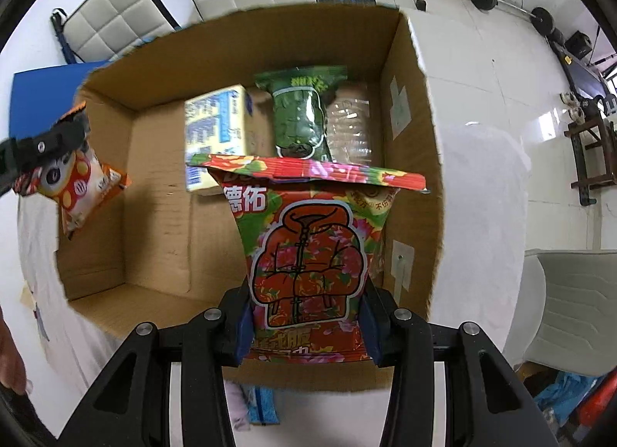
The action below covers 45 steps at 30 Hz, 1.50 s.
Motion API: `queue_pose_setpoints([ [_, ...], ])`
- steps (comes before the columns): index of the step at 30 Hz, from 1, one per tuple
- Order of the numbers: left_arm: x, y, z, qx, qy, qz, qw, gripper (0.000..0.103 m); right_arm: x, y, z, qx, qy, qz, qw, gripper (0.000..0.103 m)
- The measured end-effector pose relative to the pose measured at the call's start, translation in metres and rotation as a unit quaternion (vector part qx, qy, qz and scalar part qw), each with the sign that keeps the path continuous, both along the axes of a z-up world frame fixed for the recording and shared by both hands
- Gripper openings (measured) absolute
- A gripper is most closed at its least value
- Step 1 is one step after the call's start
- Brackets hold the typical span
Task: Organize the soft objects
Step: 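Lower both bags into the box and open both tools, then grasp the lilac sock with the left tool while the right tool grasps the blue stick pack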
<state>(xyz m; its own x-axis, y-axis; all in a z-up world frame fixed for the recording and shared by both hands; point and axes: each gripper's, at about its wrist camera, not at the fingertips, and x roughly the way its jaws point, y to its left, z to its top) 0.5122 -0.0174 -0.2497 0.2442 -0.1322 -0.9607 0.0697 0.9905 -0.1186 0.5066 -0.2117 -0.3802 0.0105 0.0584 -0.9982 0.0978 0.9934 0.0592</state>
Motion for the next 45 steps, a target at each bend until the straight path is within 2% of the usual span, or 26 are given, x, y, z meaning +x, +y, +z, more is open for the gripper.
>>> queue_pose_setpoints([
  [7, 0.026, -0.004, -0.023, 0.013, 0.018, -0.010, 0.9997, 0.042, 0.005, 0.001, -0.035, -0.005, 0.032, 0.010, 0.999, 0.047],
  [14, 0.041, -0.001, -0.023, 0.014, 0.028, 0.002, 0.9995, 0.045, 0.013, 0.010, -0.043, 0.000, 0.049, 0.023, 0.999, 0.049],
  [16, 0.042, 0.001, -0.018, 0.017, 0.023, 0.008, 0.9996, 0.049, 0.014, 0.011, -0.039, 0.002, 0.043, 0.019, 0.999, 0.056],
  [17, 0.040, 0.003, -0.014, 0.015, 0.018, 0.010, 0.9997, 0.050, 0.015, 0.012, -0.036, 0.001, 0.039, 0.021, 0.999, 0.063],
  [19, 0.037, 0.004, -0.010, 0.018, 0.016, 0.012, 0.9996, 0.050, 0.016, 0.013, -0.029, 0.000, 0.030, 0.019, 0.999, 0.065],
  [22, 0.027, 0.008, 0.000, 0.019, 0.009, 0.015, 0.9997, 0.050, 0.017, 0.014, -0.021, -0.008, 0.020, 0.020, 1.000, 0.071],
  [24, 0.015, 0.010, 0.010, 0.019, 0.002, 0.015, 0.9997, 0.051, 0.015, 0.014, -0.015, -0.004, 0.013, 0.017, 1.000, 0.087],
  [25, 0.011, 0.011, 0.012, 0.020, -0.001, 0.015, 0.9997, 0.057, 0.014, 0.015, -0.012, -0.004, 0.009, 0.016, 1.000, 0.089],
  [26, 0.002, 0.012, 0.017, 0.022, -0.005, 0.015, 0.9996, 0.071, 0.012, 0.015, -0.008, -0.005, 0.004, 0.015, 1.000, 0.093],
  [28, -0.013, 0.013, 0.025, 0.033, -0.016, 0.016, 0.9992, 0.090, 0.006, 0.016, -0.003, -0.006, -0.002, 0.013, 1.000, 0.098],
  [29, -0.019, 0.013, 0.028, 0.035, -0.019, 0.017, 0.9991, 0.093, 0.003, 0.016, 0.001, -0.008, -0.007, 0.011, 1.000, 0.100],
  [37, -0.082, 0.021, 0.052, 0.028, -0.040, 0.035, 0.9982, 0.097, -0.024, 0.019, 0.035, -0.031, -0.041, 0.014, 0.999, 0.103],
  [45, -0.141, 0.019, 0.079, 0.033, -0.074, 0.046, 0.9957, 0.097, -0.069, 0.021, 0.089, -0.046, -0.103, 0.008, 0.994, 0.103],
])
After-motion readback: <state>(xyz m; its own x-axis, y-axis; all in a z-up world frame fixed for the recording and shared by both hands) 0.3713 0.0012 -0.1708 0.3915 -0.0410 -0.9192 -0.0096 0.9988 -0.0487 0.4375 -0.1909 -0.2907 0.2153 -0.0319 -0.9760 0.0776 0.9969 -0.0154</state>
